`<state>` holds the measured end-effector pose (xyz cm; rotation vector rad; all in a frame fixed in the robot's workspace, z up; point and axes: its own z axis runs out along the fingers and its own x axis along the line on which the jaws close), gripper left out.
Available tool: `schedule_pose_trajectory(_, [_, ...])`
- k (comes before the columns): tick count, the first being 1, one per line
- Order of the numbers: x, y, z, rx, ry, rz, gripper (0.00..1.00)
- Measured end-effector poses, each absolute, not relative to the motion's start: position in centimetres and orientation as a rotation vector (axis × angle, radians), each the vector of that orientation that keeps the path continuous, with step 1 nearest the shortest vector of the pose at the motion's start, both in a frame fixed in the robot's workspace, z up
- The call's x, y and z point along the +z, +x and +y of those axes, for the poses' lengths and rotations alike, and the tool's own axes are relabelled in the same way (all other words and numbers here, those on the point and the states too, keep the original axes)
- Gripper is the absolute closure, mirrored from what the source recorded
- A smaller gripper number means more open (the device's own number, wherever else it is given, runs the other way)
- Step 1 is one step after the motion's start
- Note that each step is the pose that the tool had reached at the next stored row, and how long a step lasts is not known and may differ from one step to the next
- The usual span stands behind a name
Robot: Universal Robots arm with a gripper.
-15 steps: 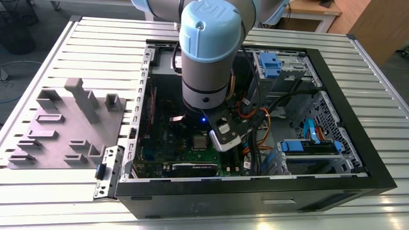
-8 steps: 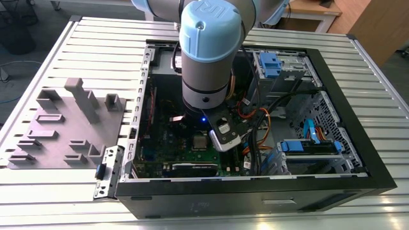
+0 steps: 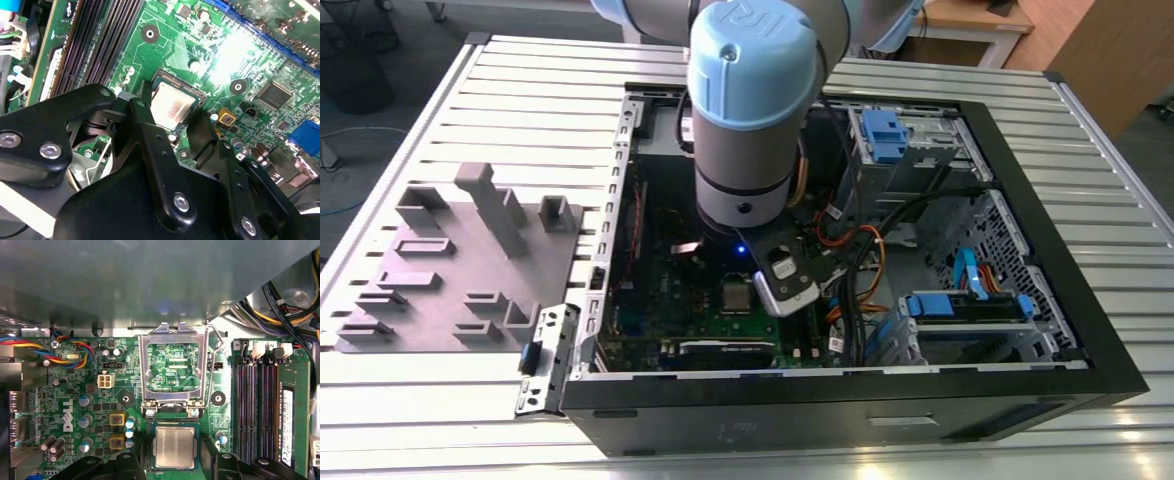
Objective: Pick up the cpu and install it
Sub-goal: 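Place the cpu into insertion slot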
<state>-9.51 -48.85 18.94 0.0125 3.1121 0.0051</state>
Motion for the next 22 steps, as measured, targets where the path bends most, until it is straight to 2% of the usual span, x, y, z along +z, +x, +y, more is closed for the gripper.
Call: schedule_pose_trajectory(22, [19.55,-9.53,-49.05,0.006,-0.025,3.112,0.46])
